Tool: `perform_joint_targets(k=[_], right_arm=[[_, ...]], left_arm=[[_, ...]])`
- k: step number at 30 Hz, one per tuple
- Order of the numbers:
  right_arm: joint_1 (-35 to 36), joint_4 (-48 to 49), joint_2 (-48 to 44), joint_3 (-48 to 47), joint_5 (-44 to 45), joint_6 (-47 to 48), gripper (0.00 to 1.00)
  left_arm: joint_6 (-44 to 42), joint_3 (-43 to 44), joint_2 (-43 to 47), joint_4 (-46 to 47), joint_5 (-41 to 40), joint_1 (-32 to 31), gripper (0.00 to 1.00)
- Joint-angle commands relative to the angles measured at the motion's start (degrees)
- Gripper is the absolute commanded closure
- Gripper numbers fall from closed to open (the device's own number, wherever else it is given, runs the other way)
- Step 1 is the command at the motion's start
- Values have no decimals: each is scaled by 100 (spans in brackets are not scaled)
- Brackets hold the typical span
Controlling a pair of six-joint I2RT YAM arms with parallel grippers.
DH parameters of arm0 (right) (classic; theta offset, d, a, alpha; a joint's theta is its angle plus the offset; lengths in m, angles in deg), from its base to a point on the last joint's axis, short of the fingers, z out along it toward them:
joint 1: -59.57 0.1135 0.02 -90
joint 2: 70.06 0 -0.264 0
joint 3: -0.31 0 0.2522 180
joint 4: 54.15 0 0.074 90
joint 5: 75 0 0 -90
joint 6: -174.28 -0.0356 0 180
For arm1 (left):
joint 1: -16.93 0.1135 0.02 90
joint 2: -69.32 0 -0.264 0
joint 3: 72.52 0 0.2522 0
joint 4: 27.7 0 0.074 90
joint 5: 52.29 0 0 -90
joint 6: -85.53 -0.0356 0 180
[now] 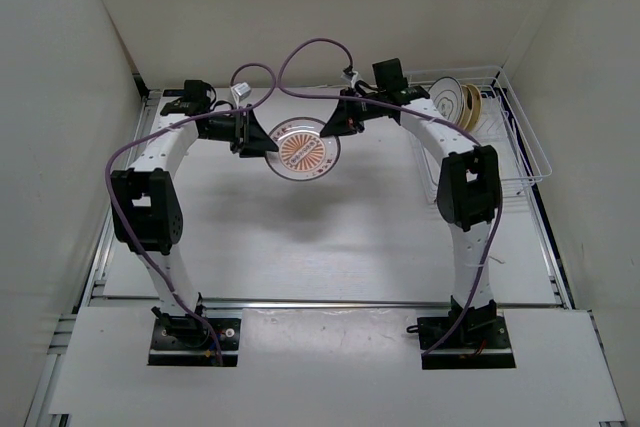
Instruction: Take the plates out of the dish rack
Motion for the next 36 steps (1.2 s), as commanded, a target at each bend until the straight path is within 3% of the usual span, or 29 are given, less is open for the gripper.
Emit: perform_joint_targets(k=[1, 5, 10, 17, 18, 19, 20, 21, 25, 31, 36], right_arm=[[83, 250, -34, -366, -246, -125, 100], [135, 303, 19, -418, -246, -125, 100], [135, 303, 19, -419, -193, -125, 100], [135, 93, -148, -366, 43, 278, 97], [135, 92, -200, -366, 96, 366, 94], [135, 5, -201, -366, 97, 367, 73], [135, -74, -253, -366, 192, 436, 62], [135, -170, -306, -366, 306, 524, 42], [135, -364, -543, -436, 649, 666, 9], [-224, -811, -1184, -437, 1581, 1166, 6], [-830, -1243, -1966, -7, 1731, 1833, 5]], left_arm=[[-97, 205, 19, 11, 116, 2, 47], [-97, 205, 19, 11, 116, 2, 58], [-150, 258, 19, 11, 116, 2, 80], [-150, 258, 150, 169, -183, 2, 90], [-150, 258, 150, 169, -262, 2, 90], [-80, 258, 203, 230, -349, 2, 90], [-80, 206, 203, 291, -350, 2, 90], [-19, 205, 255, 292, -533, 2, 90], [43, 153, 387, 345, -877, 2, 90], [631, -85, 555, 616, -1237, 2, 90], [1255, 55, 476, 801, -1677, 63, 90]])
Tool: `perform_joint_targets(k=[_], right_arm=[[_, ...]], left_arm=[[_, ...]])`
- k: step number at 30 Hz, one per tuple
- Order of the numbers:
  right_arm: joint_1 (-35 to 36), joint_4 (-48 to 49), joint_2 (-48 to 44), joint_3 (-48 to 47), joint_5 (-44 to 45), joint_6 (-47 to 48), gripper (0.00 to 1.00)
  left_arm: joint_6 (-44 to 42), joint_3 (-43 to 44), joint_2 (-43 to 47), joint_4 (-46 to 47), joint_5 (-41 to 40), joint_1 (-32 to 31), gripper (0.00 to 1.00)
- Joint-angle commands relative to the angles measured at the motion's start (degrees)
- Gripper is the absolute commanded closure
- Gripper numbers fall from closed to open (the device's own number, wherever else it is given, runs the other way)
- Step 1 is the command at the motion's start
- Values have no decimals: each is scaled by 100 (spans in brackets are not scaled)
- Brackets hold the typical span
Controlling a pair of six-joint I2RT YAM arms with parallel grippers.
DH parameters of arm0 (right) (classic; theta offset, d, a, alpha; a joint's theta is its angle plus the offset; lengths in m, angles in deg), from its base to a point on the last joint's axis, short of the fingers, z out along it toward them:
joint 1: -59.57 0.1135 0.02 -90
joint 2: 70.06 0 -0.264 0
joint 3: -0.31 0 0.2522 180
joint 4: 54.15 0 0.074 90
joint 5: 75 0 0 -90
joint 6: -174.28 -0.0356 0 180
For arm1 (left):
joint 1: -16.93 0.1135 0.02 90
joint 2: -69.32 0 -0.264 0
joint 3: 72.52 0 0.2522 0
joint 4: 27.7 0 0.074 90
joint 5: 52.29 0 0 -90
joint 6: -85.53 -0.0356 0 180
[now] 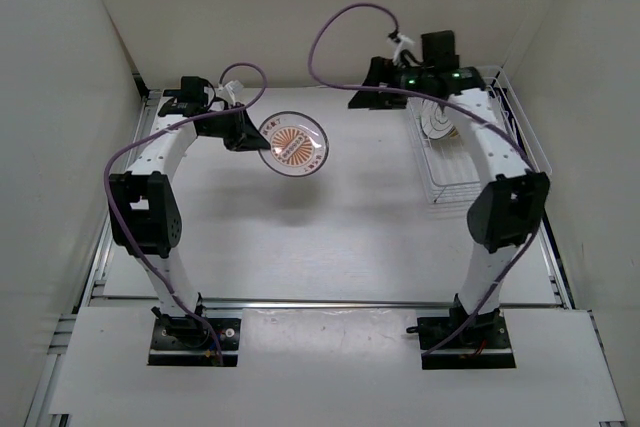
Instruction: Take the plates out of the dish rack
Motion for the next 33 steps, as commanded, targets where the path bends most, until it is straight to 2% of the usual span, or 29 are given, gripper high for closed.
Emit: perform_joint_targets(k=[1, 3, 8, 10, 12, 18, 22, 27, 33], right_arm=[[-486, -410, -862, 160, 228, 704, 5], [-828, -885, -1075, 301, 158, 1246, 1], [-1968, -1964, -1637, 363, 515, 2233, 1], [-2339, -2142, -1848, 415, 815, 2811, 1], [-3146, -2213, -2076, 617, 1166, 3234, 1], [-4264, -2415, -2508, 811, 1624, 3798, 1], [-4512, -2714, -2885, 1021, 1766, 4079, 1], [-4574, -3065, -3097, 1136, 1818, 4203, 1], [-4574, -3338, -3220, 1136, 1818, 4255, 1]], left_arm=[[624, 124, 273, 373, -123, 35, 90], [870, 185, 97, 601, -18, 253, 90], [1389, 650, -420, 857, -88, 623, 90], [1443, 861, -614, 919, -36, 852, 90], [1643, 1308, -939, 1059, -35, 1114, 90], [1820, 1968, -1766, 1366, 35, 1817, 90], [1821, 2469, -2267, 1428, 35, 2170, 90], [1697, 2664, -2846, 1428, -17, 2486, 90], [1329, 2796, -3374, 1428, -18, 2549, 90]])
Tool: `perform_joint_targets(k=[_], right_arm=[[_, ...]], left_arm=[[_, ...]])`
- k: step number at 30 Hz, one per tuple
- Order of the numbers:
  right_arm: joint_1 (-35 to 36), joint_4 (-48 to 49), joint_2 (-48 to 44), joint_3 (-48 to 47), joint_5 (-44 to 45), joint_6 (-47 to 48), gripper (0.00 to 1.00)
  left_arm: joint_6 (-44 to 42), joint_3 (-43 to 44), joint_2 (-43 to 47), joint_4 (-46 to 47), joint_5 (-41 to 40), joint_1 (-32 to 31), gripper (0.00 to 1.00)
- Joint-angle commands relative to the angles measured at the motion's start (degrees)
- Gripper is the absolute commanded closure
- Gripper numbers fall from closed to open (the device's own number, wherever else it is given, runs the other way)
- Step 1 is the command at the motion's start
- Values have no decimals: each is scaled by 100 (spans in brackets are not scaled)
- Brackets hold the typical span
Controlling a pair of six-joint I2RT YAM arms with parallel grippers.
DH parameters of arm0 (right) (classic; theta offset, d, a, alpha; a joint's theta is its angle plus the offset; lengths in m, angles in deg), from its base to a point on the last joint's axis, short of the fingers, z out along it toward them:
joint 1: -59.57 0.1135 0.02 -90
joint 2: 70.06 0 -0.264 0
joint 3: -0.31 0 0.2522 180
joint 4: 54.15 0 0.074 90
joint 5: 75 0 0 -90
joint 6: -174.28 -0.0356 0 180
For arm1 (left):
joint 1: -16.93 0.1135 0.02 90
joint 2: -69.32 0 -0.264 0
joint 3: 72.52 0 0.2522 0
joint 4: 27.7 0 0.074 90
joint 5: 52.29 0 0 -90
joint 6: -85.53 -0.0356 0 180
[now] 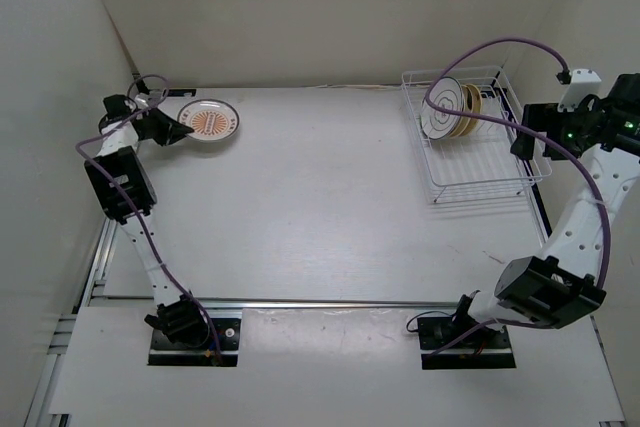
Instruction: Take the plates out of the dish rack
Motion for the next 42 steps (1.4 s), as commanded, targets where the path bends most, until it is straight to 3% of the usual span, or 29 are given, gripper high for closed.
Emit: perform_joint_targets(k=[1, 11, 18, 19, 23, 24, 27, 35, 42], right_arm=[[-19, -291, -79, 26, -22, 166, 1], [-19, -344, -377, 263, -13, 166, 1], [-19, -292, -378, 369, -75, 53, 1], [-19, -292, -378, 369, -127, 52, 1], [-19, -239, -325, 369, -188, 52, 1], [-19, -239, -325, 369, -189, 52, 1], [-19, -117, -273, 369, -303, -70, 1], [253, 683, 44, 123, -233, -1028, 1], [1325, 1185, 1043, -656, 750, -1196, 2]], left_arm=[[-226, 262, -5, 128, 225, -37, 90], [-463, 544, -321, 128, -364, -37, 85], [-630, 491, -251, -109, -793, -37, 40], [-682, 491, -190, -109, -864, -37, 30], [-788, 377, -76, -285, -1172, -37, 23], [-858, 377, -75, -285, -1242, -37, 16], [-1042, 245, 144, -513, -1734, -89, 7], [-1368, -204, 1145, -882, -3228, -335, 0], [-1859, -440, 2498, -936, -3275, -819, 0]])
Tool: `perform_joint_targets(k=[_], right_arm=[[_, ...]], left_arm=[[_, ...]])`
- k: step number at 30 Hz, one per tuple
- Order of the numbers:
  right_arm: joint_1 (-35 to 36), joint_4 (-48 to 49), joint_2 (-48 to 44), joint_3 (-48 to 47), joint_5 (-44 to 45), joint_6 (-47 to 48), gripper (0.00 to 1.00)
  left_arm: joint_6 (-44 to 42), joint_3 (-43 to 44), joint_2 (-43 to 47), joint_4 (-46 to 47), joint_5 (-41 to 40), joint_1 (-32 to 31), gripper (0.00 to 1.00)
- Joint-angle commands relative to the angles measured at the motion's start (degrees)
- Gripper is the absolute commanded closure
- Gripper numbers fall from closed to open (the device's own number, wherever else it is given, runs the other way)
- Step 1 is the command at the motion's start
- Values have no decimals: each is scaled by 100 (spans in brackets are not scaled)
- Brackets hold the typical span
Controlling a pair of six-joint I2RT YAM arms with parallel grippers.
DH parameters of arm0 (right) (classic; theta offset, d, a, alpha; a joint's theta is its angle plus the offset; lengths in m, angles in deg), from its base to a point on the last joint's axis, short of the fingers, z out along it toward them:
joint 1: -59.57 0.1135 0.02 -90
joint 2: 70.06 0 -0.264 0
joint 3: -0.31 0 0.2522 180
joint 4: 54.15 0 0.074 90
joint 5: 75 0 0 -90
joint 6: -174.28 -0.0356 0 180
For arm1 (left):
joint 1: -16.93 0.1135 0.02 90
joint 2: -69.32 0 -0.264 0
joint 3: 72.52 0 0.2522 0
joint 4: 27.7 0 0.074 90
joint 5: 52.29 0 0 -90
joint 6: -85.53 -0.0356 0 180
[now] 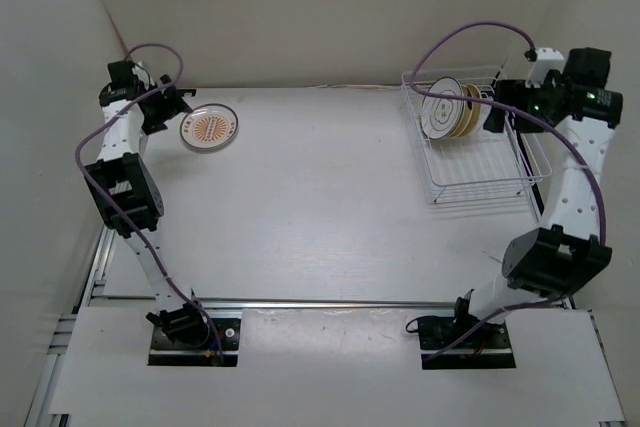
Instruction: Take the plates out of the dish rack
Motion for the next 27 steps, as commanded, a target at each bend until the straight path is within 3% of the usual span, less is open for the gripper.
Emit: perform_joint_targets(k=[1, 5, 9, 10, 13, 27], right_arm=[[632, 490, 586, -809, 763, -273, 4], [1109, 568, 1430, -1847, 1188, -651, 15], [1355, 753, 2195, -2427, 1302, -766, 39], [1355, 814, 2318, -2629, 1302, -818, 52], [1355, 929, 2801, -2963, 1434, -942, 71], [1303, 1167, 4085, -3632, 1321, -942, 70]], left_arm=[[-431, -132, 1323, 31, 29, -368, 0], [-659, -580, 2045, -22, 792, -493, 0], [-1044, -1116, 2660, -206, 2047, -493, 0], [-1194, -1117, 2818, -285, 2190, -493, 0], [-1678, -1170, 3108, -619, 2175, -493, 0], [-2523, -1355, 3839, -1340, 2263, -493, 0]])
